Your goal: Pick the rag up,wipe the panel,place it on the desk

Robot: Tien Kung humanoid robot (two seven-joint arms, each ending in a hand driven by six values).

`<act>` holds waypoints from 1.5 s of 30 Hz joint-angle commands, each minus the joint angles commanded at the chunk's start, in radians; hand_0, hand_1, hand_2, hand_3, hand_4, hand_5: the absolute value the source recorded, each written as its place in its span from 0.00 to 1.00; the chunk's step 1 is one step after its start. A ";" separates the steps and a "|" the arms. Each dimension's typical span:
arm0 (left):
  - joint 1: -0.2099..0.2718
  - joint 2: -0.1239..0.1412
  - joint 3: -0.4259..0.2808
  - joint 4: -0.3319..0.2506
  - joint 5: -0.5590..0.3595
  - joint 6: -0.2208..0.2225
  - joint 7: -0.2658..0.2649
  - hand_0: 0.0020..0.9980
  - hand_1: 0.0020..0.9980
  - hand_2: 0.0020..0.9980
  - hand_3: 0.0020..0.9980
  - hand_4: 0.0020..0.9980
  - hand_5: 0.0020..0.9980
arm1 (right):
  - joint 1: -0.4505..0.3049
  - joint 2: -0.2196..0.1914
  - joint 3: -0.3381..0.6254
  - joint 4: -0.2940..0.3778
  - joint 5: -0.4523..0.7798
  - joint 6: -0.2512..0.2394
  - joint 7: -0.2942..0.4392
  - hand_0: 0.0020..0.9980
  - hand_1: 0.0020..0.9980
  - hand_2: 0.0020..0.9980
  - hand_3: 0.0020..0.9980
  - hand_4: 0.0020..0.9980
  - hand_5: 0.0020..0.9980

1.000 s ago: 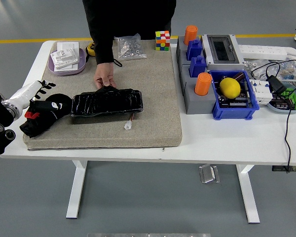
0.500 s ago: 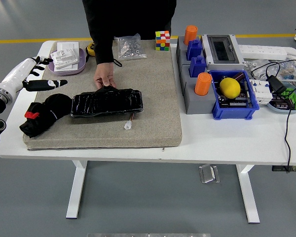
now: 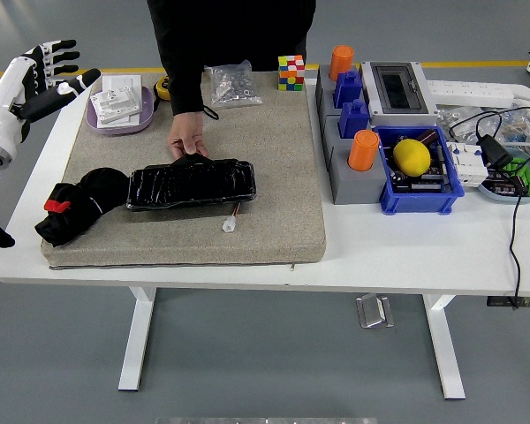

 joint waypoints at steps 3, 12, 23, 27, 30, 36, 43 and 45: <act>0.015 -0.009 -0.011 -0.014 -0.084 -0.002 -0.028 0.65 0.75 0.78 0.82 0.96 0.51 | -0.004 0.000 -0.049 0.004 0.046 -0.003 0.013 0.73 0.59 0.67 0.58 1.00 0.41; 0.063 -0.033 -0.061 -0.037 -0.210 -0.008 -0.074 0.65 0.75 0.78 0.81 0.96 0.52 | -0.011 0.004 -0.055 0.004 0.051 -0.003 0.013 0.73 0.59 0.67 0.58 1.00 0.41; 0.095 -0.043 -0.097 -0.056 -0.208 -0.021 -0.069 0.66 0.75 0.78 0.80 0.93 0.50 | -0.010 0.005 -0.079 0.004 0.060 -0.002 0.012 0.73 0.59 0.67 0.58 1.00 0.42; 0.104 -0.054 -0.113 -0.056 -0.208 -0.021 -0.072 0.72 0.76 0.77 0.80 0.92 0.48 | -0.008 0.004 -0.085 0.004 0.060 -0.003 0.012 0.73 0.59 0.67 0.58 1.00 0.42; 0.117 -0.067 -0.133 -0.061 -0.208 -0.021 -0.075 0.72 0.76 0.77 0.80 0.92 0.48 | -0.007 0.004 -0.088 0.004 0.058 -0.003 0.011 0.73 0.59 0.67 0.58 1.00 0.42; 0.152 -0.076 -0.156 -0.069 -0.211 -0.022 -0.079 0.79 0.77 0.78 0.80 0.92 0.48 | -0.006 0.006 -0.095 0.004 0.060 -0.004 0.011 0.73 0.59 0.67 0.58 1.00 0.42; 0.159 -0.076 -0.168 -0.076 -0.215 -0.024 -0.084 0.81 0.77 0.78 0.80 0.91 0.47 | -0.007 0.002 -0.105 0.005 0.061 -0.003 0.009 0.73 0.59 0.67 0.58 1.00 0.42; 0.157 -0.074 -0.169 -0.079 -0.217 -0.026 -0.086 0.81 0.77 0.78 0.80 0.91 0.47 | -0.007 0.001 -0.105 0.006 0.060 -0.002 0.009 0.73 0.59 0.67 0.58 1.00 0.42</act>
